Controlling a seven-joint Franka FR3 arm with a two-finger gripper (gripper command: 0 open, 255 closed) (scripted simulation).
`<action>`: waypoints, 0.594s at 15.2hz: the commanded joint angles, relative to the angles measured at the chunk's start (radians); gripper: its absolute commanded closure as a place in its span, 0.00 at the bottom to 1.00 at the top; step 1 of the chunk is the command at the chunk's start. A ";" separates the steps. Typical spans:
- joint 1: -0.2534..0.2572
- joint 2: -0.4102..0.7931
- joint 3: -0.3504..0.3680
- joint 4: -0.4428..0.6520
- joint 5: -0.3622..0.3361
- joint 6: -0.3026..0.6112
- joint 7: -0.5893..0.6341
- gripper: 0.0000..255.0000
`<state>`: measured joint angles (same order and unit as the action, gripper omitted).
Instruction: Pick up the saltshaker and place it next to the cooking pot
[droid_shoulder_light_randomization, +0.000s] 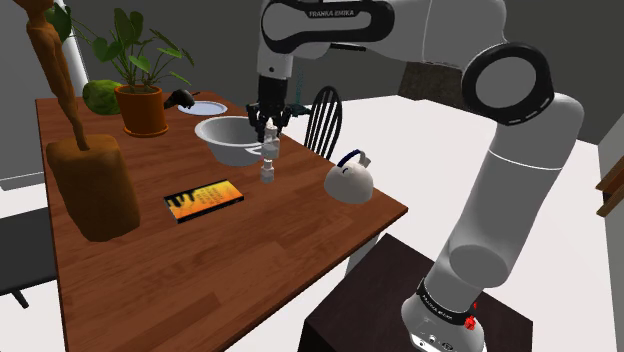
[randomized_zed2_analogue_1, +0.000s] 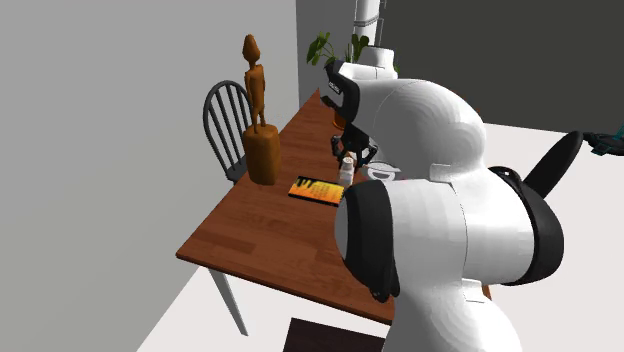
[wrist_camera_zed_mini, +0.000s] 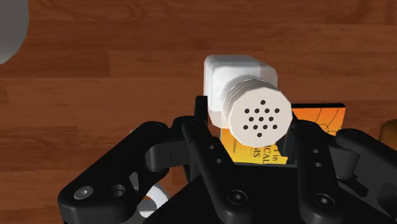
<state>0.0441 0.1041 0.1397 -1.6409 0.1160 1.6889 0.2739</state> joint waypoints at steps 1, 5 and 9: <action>-0.027 0.002 -0.022 0.006 -0.001 -0.011 -0.049 1.00; -0.074 0.044 -0.061 0.064 -0.006 -0.037 -0.133 1.00; -0.125 0.105 -0.097 0.149 -0.010 -0.071 -0.216 1.00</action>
<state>-0.0673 0.1903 0.0522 -1.5176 0.1071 1.6286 0.0811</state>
